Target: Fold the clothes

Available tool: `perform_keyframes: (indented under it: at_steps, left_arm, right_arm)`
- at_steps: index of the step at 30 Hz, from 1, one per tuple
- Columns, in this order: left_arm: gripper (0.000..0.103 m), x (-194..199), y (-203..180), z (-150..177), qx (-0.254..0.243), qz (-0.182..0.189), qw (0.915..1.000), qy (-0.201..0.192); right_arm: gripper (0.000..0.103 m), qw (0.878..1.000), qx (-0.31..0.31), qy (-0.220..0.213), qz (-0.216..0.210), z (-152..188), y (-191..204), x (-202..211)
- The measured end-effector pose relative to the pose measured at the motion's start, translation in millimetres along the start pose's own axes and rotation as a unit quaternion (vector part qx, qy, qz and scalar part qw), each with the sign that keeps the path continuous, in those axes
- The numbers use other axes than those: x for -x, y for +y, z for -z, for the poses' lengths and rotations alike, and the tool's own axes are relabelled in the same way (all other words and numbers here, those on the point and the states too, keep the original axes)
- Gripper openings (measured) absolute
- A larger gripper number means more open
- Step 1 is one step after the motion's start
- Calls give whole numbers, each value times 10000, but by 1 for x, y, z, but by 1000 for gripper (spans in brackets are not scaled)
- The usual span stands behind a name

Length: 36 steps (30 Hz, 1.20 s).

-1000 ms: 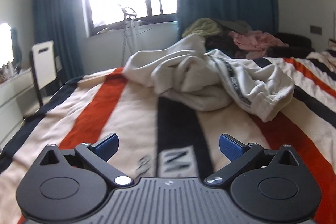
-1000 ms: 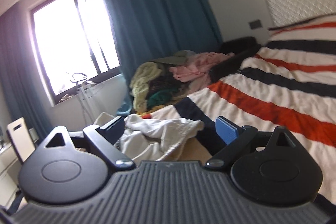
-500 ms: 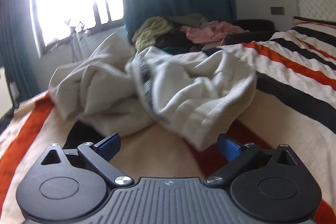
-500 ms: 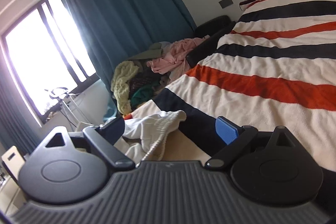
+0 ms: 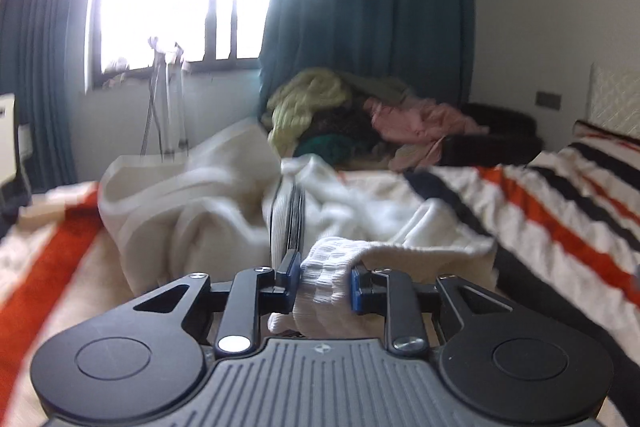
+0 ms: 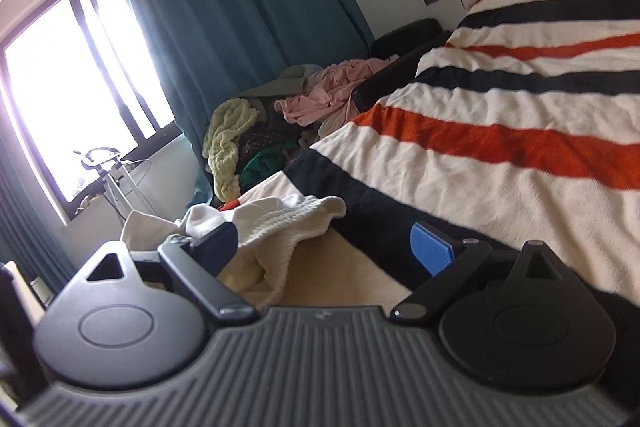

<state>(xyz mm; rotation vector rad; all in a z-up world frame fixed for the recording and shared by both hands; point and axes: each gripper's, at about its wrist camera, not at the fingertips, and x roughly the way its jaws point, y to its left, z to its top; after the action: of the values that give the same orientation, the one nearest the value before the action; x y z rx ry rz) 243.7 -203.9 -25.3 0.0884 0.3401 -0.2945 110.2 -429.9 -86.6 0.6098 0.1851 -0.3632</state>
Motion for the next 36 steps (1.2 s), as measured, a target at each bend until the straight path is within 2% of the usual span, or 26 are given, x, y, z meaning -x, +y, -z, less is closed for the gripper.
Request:
perform_keyframes:
  at_steps: [4,7,10,13,17,21,24,27,31,34,36]
  left_arm:
    - [19,50,22,-30,-171,-181,9989,-391]
    - [15,94,55,-40,72,-268,9990,-363]
    - [8,145,92,-31,360,-357,9979,-414]
    - [7,194,126,-18,691,-431,9954,-509]
    - [6,237,160,8,780,-609,9917,-821]
    - [6,240,193,44,1328,-692,9861,-724]
    - [6,239,209,59,1654,-919,9801,-593]
    - [6,238,221,66,1976,-937,9745,-505]
    - [7,237,221,70,1760,-1108,9764,-581]
    - [7,227,215,69,1809,-1153,9751,-567]
    - [7,223,214,68,1865,-1167,9740,-545]
  right_arm:
    - [95,9999,-84,-41,-110,6,-1,2]
    - [95,9997,42,51,-219,9,5,5]
    - [95,9986,256,306,-355,11,13,10]
    - [95,9964,562,374,-516,14,28,21]
    - [95,9906,918,582,-825,22,52,45]
    - [95,9758,1158,1232,-1387,36,65,71]
    - [95,9599,1743,1756,-1318,62,82,75]
    - [94,9402,2152,2354,-1195,90,97,54]
    - [94,9456,2041,2329,-1002,107,102,27]
    - [94,9589,1713,2039,-983,106,96,15]
    - [81,9601,1826,1945,-834,105,95,4]
